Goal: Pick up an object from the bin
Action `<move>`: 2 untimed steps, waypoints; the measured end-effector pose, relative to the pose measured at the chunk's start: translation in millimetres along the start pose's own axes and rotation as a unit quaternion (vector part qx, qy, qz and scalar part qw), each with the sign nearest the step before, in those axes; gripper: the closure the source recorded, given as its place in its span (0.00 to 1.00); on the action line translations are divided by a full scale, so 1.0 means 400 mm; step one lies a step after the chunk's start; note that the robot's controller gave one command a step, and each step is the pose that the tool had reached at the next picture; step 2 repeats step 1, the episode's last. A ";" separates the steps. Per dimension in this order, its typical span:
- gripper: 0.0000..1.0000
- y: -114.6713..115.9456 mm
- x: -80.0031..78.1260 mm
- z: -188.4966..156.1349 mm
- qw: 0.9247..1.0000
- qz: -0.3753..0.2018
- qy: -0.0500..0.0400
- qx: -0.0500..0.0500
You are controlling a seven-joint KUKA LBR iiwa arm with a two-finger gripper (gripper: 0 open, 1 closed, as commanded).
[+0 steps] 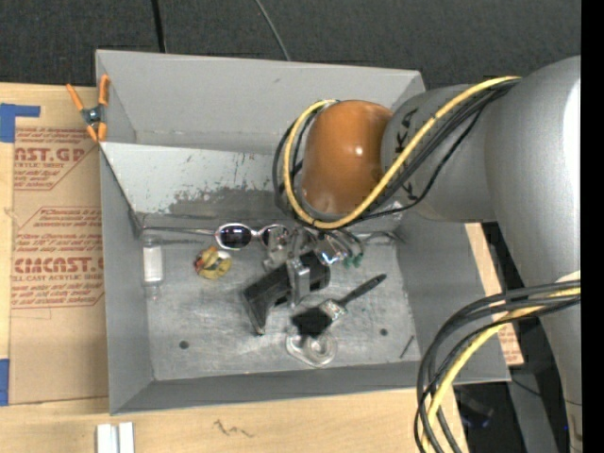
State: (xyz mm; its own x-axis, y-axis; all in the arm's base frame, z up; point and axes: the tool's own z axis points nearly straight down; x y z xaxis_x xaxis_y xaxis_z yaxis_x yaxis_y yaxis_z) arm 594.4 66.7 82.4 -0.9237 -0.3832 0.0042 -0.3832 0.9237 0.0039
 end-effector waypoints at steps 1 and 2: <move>1.00 0.001 0.003 -0.018 1.000 0.000 0.003 -0.001; 1.00 0.001 0.003 -0.018 1.000 0.000 0.003 -0.001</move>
Offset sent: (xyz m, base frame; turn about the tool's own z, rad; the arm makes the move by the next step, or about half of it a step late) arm -0.0002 0.0000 0.0632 0.0000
